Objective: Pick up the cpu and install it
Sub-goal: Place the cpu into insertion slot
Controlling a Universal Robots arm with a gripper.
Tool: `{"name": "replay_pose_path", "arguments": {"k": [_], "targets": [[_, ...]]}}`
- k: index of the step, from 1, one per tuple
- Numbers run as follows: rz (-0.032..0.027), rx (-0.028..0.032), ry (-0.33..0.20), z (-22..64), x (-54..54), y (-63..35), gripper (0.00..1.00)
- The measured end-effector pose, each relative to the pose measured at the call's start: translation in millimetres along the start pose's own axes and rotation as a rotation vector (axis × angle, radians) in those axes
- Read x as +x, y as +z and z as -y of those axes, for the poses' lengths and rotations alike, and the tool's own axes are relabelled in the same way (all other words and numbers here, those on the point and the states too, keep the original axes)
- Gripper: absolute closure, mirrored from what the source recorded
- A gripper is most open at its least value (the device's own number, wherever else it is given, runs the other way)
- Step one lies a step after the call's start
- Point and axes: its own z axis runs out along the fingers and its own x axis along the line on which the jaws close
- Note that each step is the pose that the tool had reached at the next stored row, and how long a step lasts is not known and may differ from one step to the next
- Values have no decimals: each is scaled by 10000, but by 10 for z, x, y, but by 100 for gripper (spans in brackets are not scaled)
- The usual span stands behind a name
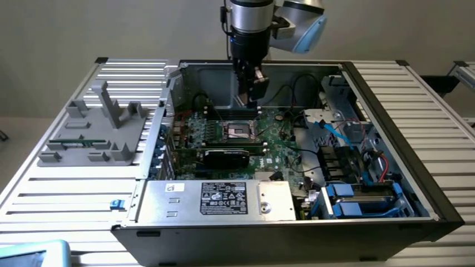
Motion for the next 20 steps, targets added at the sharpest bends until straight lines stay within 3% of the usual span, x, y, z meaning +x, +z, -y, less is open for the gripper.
{"name": "replay_pose_path", "arguments": {"k": [7,20], "targets": [[84,-21,909,1,0,17,44],[166,-57,2730,1,-1,26,44]]}}
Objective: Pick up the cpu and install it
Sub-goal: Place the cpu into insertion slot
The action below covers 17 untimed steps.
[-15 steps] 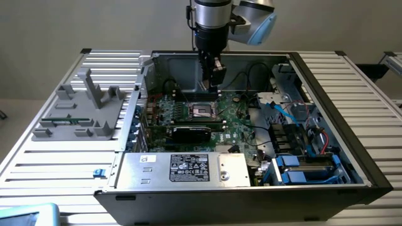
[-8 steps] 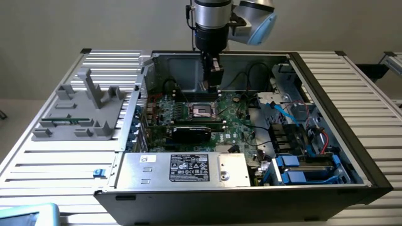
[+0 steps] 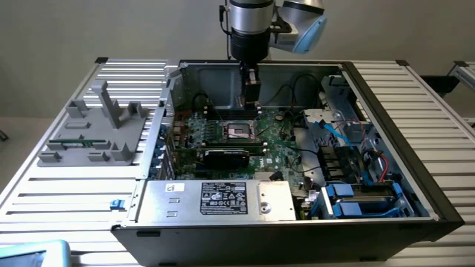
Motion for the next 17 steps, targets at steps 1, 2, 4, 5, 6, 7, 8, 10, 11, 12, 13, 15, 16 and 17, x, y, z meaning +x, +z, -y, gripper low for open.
{"name": "replay_pose_path", "arguments": {"k": [1,2,4,5,6,7,8,10,11,12,13,15,16,17], "targets": [[4,1,51,0,-3,0,44],[3,0,56,1,-3,1,44],[3,-1,57,1,-7,1,44],[2,-1,57,1,-13,1,44],[6,-3,57,1,-16,1,44],[24,-1,57,2,-18,1,44],[50,1,56,2,-20,1,44],[72,-4,56,8,-40,1,44],[78,-16,61,10,-49,3,44],[85,-38,68,12,-55,8,44],[93,-65,79,15,-61,17,44],[108,-117,102,20,-73,38,44],[114,-142,116,23,-78,49,44],[118,-165,129,26,-84,61,44]]}}
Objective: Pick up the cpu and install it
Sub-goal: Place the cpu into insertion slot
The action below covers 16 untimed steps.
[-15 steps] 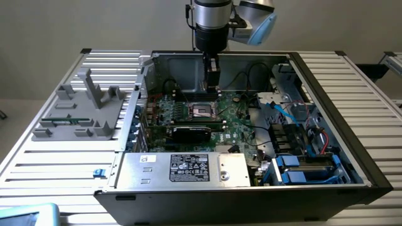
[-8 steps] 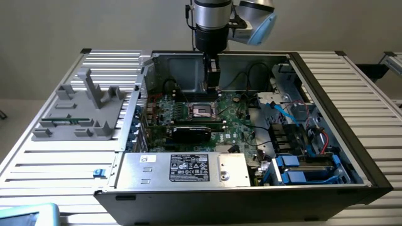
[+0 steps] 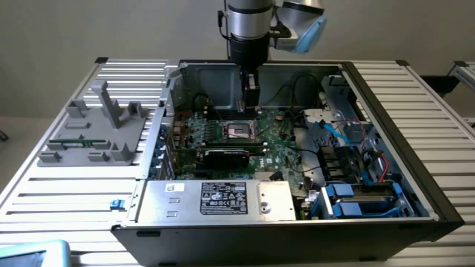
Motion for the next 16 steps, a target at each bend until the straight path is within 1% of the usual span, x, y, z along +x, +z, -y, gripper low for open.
{"name": "replay_pose_path", "arguments": {"k": [4,6,11,16], "targets": [[26,-47,56,23,-19,53,44],[36,-59,87,37,-26,84,44],[55,-76,193,68,-41,172,44],[64,-81,312,95,-59,260,44]]}}
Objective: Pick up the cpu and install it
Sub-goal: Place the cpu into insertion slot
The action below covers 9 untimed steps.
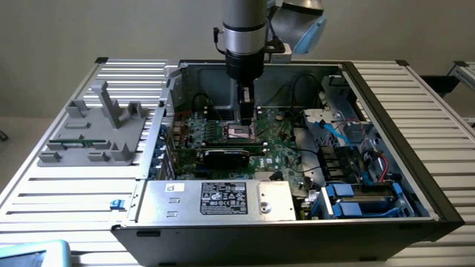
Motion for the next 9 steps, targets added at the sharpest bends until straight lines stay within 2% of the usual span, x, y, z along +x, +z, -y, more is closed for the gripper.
{"name": "replay_pose_path", "arguments": {"k": [7,9], "targets": [[8,-4,130,27,-24,125,44],[9,-3,133,28,-24,133,44]]}}
